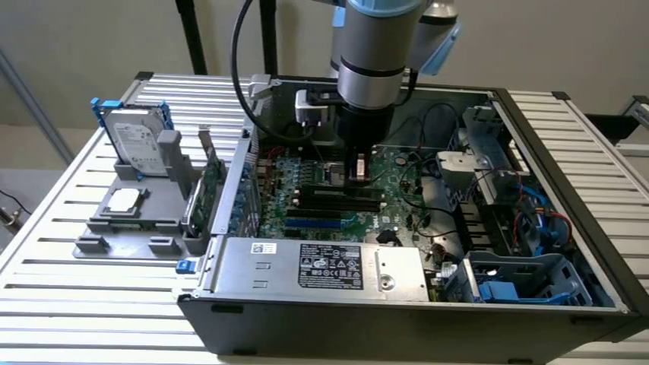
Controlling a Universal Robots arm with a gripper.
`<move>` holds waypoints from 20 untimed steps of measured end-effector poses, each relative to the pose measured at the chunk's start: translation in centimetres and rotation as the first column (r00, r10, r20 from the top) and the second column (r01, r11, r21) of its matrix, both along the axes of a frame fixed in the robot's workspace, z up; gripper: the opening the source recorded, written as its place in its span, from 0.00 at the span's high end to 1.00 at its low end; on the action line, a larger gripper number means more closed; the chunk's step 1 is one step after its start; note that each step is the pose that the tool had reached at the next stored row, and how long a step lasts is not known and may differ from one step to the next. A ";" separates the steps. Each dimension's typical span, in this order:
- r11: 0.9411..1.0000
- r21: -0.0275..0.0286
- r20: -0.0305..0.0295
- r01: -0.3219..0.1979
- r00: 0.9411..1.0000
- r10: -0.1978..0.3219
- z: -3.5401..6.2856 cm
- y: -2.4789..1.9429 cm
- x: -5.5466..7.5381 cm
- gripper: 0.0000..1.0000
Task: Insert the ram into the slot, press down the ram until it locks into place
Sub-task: 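Insert the ram into the slot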
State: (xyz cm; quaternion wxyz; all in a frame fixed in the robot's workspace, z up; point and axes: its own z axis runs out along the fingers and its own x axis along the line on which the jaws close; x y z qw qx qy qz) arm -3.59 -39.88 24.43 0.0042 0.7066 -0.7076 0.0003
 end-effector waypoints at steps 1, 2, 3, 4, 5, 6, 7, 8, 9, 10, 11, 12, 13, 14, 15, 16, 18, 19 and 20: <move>1.000 -0.004 0.000 0.000 1.000 0.000 -0.07 0.00 0.0 0.87; 1.000 -0.007 0.000 0.000 1.000 0.000 -0.12 0.00 0.0 0.87; 1.000 -0.008 0.000 0.000 1.000 0.000 -0.15 0.01 0.0 0.87; 1.000 -0.008 0.000 0.000 1.000 0.000 -0.16 0.02 0.0 0.87; 1.000 -0.008 0.000 0.000 1.000 0.000 -0.19 0.02 0.0 0.87; 1.000 -0.008 0.001 0.000 1.000 0.000 -0.23 0.02 -0.1 0.87; 1.000 -0.008 0.001 0.000 1.000 0.000 -0.26 0.02 -0.1 0.87; 1.000 -0.008 0.003 0.000 1.000 0.000 -0.30 0.02 -0.2 0.87; 1.000 -0.008 0.003 0.000 1.000 0.000 -0.32 0.02 -0.2 0.87; 1.000 -0.008 0.004 0.000 1.000 0.000 -0.33 0.02 -0.2 0.87; 1.000 -0.008 0.005 0.000 1.000 0.000 -0.36 0.04 -0.2 0.87; 1.000 -0.008 0.007 0.000 1.000 0.000 -0.40 0.06 -0.3 0.87; 1.000 -0.008 0.009 0.000 1.000 0.000 -0.44 0.08 -0.3 0.87; 1.000 -0.008 0.011 0.000 1.000 0.000 -0.49 0.10 -0.3 0.87; 1.000 -0.008 0.012 0.000 1.000 0.000 -0.55 0.11 -0.3 0.87; 1.000 -0.008 0.012 0.000 1.000 0.000 -0.59 0.12 -0.4 0.87; 1.000 -0.009 0.012 0.000 1.000 0.000 -0.66 0.18 -0.4 0.87; 1.000 -0.009 0.012 0.000 1.000 0.000 -0.69 0.21 -0.4 0.87; 1.000 -0.009 0.013 0.000 1.000 0.000 -0.71 0.25 -0.4 0.87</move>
